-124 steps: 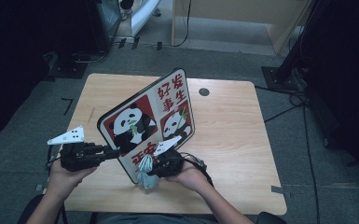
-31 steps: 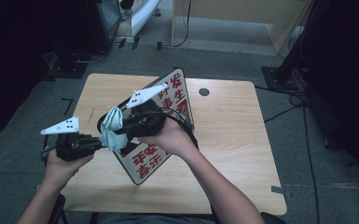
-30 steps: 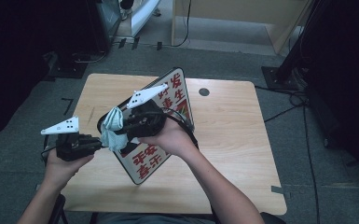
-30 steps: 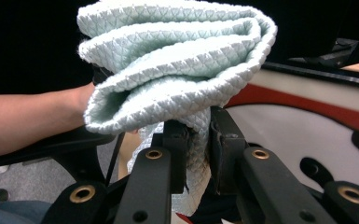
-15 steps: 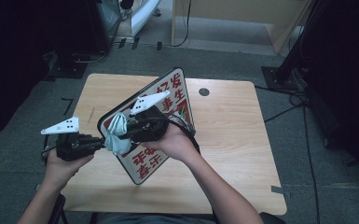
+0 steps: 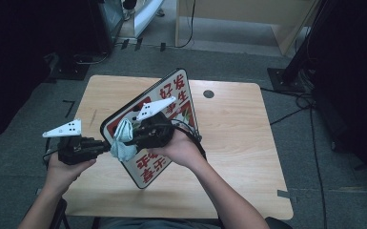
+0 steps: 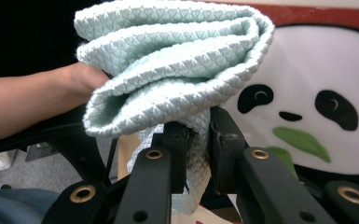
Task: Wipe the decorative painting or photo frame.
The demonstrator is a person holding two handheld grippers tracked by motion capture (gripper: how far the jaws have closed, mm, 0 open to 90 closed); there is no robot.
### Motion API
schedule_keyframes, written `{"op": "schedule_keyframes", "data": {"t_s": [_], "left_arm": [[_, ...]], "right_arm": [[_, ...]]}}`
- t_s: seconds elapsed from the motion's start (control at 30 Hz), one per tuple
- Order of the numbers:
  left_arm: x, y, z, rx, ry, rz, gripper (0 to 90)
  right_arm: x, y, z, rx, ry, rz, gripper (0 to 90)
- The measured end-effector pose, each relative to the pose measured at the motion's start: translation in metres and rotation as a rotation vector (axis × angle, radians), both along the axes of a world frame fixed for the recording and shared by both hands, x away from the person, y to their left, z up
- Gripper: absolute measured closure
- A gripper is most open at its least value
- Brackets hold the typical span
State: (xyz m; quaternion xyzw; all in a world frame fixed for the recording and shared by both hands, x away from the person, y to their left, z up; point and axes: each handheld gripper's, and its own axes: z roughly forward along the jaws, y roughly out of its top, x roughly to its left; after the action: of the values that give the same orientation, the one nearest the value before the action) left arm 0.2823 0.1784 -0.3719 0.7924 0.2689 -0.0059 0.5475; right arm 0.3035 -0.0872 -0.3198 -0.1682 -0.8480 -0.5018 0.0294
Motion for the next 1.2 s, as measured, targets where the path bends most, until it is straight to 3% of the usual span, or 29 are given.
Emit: {"op": "schedule_keyframes", "data": {"t_s": [0.67, 1.2], "left_arm": [[-0.001, 0.0, 0.0, 0.002, -0.006, 0.005, 85.8], [-0.001, -0.001, -0.001, -0.009, -0.006, 0.009, 86.0]], "right_arm": [[-0.006, -0.007, -0.022, -0.036, 0.006, -0.025, 79.0], [-0.012, -0.017, -0.056, -0.067, 0.051, -0.043, 79.0]]}}
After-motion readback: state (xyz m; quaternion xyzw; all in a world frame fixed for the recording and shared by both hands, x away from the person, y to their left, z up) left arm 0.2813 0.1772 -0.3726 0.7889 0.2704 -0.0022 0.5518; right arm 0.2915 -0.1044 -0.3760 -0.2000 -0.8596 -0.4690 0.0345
